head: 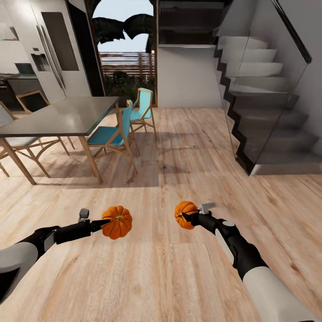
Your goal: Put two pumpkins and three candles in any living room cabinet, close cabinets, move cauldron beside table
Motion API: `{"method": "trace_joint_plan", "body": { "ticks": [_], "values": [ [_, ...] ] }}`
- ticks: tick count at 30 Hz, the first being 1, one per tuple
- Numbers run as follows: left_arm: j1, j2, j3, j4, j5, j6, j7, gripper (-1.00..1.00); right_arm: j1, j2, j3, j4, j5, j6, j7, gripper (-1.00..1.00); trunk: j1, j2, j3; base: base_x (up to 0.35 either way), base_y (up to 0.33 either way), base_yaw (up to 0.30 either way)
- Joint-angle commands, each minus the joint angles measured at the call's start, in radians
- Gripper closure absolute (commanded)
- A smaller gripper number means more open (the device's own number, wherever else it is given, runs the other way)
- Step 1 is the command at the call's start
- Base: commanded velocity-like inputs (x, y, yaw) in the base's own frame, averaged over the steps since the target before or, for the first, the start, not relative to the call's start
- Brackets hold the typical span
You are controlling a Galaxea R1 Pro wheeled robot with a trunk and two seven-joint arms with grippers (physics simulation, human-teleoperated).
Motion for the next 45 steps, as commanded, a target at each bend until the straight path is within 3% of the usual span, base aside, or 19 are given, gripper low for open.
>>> {"method": "trace_joint_plan", "body": {
  "ticks": [1,29,34,36,39,41,42,45],
  "values": [
    [0.000,0.000,0.013,0.000,0.001,-0.001,0.001,1.00,0.000,0.000,0.000,0.000,-0.002,0.000,-0.001,1.00,0.000,0.000,0.000,0.000,0.000,0.289],
    [0.001,0.000,0.013,0.000,0.001,-0.002,0.021,1.00,0.000,0.001,0.000,0.001,-0.002,-0.003,-0.001,1.00,0.000,0.000,0.016,0.000,0.000,0.276],
    [0.018,0.026,0.008,0.000,-0.003,-0.004,0.022,1.00,0.000,0.000,-0.001,0.026,-0.003,-0.071,-0.001,1.00,0.000,0.000,0.021,0.000,0.000,0.255],
    [0.057,0.045,0.006,0.000,-0.005,-0.007,0.021,1.00,0.000,0.008,0.000,0.075,-0.003,-0.091,-0.001,1.00,0.000,0.000,0.023,0.000,0.000,0.255],
    [0.104,0.037,0.002,0.000,-0.009,-0.040,0.029,1.00,0.000,0.033,-0.001,0.178,-0.001,-0.113,-0.002,1.00,0.000,0.000,0.026,0.000,0.000,0.255],
    [0.128,0.031,-0.009,-0.007,-0.016,-0.081,0.075,1.00,0.000,0.039,-0.001,0.279,0.002,-0.170,-0.003,1.00,0.000,0.000,0.028,0.000,0.000,0.255],
    [0.156,0.028,-0.019,-0.018,-0.018,-0.104,0.141,1.00,0.000,0.042,-0.001,0.373,0.007,-0.228,-0.007,1.00,0.000,0.000,0.029,0.000,0.000,0.255],
    [0.202,0.027,-0.025,-0.022,-0.020,-0.114,0.221,1.00,0.000,0.042,-0.001,0.447,0.014,-0.260,-0.027,1.00,0.000,0.000,0.031,0.000,0.000,0.255]
  ]
}}
